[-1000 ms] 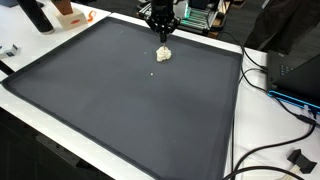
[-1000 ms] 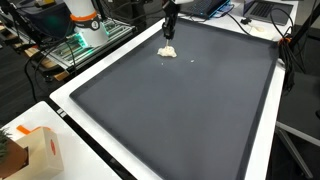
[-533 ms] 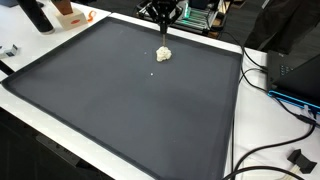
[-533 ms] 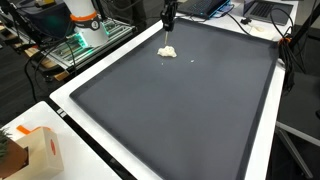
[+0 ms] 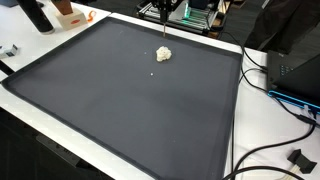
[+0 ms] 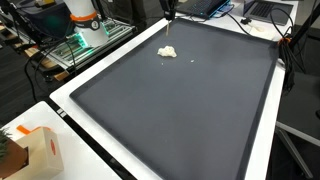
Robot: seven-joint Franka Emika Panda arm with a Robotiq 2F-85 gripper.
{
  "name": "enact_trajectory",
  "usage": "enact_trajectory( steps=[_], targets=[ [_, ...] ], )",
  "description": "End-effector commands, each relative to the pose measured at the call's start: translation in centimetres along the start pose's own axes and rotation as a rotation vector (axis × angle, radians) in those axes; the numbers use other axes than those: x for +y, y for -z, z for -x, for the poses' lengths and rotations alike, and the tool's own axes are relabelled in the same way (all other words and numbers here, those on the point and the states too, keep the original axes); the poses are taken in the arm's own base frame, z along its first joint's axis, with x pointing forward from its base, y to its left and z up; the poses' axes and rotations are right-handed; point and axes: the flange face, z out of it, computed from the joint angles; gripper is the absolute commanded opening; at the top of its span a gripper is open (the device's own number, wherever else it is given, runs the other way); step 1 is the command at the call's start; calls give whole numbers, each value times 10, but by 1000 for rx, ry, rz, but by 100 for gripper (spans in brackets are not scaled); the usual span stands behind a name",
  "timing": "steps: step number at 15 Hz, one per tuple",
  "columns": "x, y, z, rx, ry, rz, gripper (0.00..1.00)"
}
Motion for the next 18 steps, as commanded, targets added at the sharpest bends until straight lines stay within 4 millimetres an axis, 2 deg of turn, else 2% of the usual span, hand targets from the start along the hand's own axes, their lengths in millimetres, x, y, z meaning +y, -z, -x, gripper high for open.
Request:
enact_trajectory(
  steps=[1,7,8,9,13,14,18],
  targets=[
    [0,17,5,8,-31,19,3],
    [2,34,2,37,-25,8,3],
    [0,27,-2,44,-25,-2,3],
    [0,28,-3,48,-25,-2,13],
    [0,28,-4,47,-25,-2,13],
    [0,28,-4,47,-25,-2,3],
    [6,15,-12,66,-233,96,3]
  ],
)
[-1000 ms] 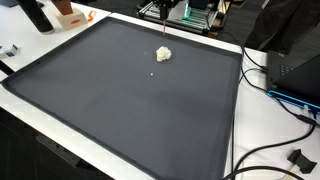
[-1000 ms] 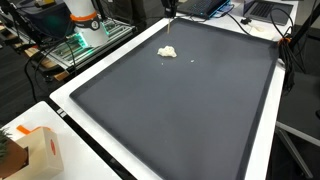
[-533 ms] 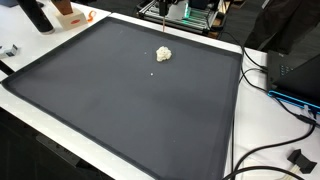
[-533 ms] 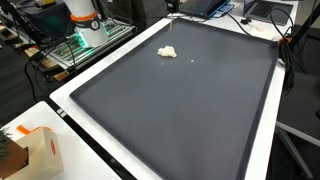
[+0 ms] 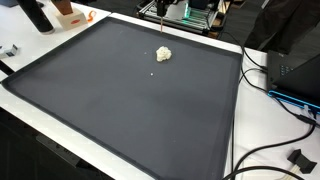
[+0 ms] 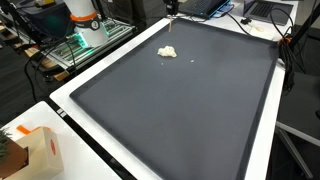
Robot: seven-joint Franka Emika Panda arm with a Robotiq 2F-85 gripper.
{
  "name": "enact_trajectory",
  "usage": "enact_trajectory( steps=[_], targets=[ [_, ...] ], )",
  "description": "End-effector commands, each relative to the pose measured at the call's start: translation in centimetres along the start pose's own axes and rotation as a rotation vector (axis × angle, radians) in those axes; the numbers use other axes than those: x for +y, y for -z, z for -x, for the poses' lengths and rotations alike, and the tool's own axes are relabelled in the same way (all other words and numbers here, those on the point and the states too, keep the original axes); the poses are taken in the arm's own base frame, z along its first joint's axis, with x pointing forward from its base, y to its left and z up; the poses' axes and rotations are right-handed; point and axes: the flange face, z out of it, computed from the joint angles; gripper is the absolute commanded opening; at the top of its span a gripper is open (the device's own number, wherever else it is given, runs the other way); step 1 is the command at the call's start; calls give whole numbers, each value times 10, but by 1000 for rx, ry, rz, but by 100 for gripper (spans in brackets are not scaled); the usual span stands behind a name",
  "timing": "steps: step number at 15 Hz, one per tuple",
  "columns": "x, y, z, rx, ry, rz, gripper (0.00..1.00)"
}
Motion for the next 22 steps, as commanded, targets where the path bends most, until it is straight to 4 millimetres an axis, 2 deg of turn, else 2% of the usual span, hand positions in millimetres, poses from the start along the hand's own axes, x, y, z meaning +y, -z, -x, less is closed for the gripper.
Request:
enact_trajectory(
  steps=[1,10,22],
  targets=[
    [1,-14,-8,30,-164,99,3],
    [-11,-60,-14,104,-572,353,3],
    [-28,-123,-27,55,-850,570,3]
  ],
)
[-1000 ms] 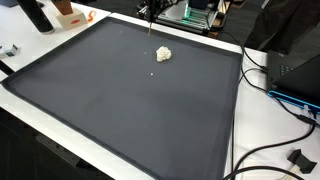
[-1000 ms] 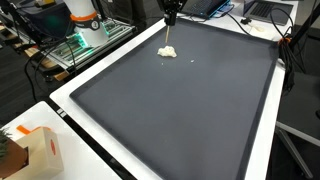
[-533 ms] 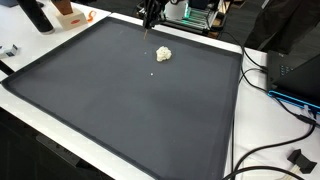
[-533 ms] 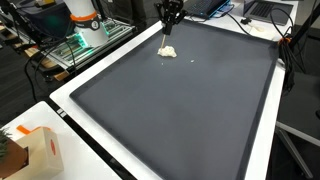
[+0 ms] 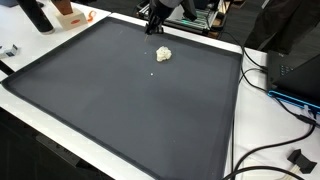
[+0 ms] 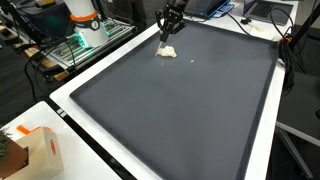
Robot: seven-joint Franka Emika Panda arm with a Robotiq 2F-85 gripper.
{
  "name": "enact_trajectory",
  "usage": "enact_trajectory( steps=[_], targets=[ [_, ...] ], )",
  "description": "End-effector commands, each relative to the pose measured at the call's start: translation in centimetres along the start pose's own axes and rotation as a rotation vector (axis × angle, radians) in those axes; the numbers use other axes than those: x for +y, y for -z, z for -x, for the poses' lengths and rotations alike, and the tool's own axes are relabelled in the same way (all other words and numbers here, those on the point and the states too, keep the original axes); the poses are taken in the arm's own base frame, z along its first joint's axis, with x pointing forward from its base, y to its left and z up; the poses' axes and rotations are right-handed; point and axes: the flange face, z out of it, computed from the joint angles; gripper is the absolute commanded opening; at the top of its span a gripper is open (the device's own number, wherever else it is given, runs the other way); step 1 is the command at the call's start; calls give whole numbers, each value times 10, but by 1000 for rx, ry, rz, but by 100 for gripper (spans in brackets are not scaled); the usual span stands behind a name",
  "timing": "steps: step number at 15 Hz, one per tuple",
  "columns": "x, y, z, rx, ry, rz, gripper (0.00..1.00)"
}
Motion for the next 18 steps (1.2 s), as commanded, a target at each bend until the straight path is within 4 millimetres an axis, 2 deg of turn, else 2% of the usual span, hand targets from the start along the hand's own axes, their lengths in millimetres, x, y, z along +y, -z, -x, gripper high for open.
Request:
enact_trajectory(
  steps=[1,11,18],
  targets=[
    [-16,-12,0,11,-51,76,3],
    [-45,-40,2,-8,-42,226,3],
    [-57,-55,3,-27,6,293,3]
  ],
)
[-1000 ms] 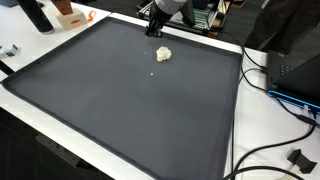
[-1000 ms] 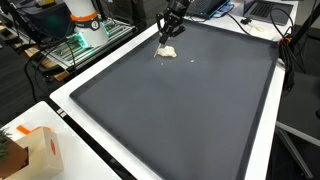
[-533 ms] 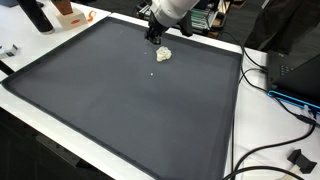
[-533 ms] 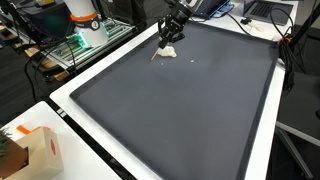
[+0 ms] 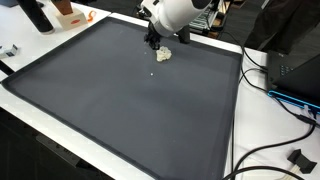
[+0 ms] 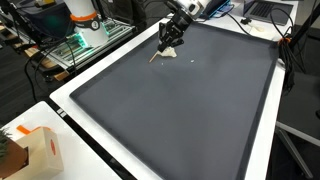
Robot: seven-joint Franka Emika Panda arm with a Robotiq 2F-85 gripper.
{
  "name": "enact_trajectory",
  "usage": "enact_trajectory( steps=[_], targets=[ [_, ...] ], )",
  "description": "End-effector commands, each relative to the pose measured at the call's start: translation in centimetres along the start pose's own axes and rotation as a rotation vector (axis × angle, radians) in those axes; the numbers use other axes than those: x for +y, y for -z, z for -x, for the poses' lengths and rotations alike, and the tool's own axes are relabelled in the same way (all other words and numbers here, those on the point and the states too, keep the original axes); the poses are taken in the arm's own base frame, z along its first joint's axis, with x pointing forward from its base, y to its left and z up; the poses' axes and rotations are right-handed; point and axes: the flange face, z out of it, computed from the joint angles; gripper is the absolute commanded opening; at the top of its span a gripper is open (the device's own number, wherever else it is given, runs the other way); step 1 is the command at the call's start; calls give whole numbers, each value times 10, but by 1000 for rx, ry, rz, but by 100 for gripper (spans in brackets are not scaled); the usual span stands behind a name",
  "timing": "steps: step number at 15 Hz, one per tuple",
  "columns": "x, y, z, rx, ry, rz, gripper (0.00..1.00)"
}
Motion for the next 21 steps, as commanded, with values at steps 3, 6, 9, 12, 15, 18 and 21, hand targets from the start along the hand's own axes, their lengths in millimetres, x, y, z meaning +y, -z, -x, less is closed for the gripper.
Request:
enact_trajectory(
  steps=[3,6,9,12,15,18,21],
  targets=[
    [-11,-5,-2,3,44,48,3],
    [-13,-6,-4,-1,76,55,3],
    [-14,-8,-6,-5,107,65,3],
    [-15,-9,-7,-8,121,72,3],
    [-16,-9,-7,-10,141,81,3],
    [-16,-10,-7,-11,161,90,3],
    [-14,-9,-4,-11,188,106,3]
  ],
)
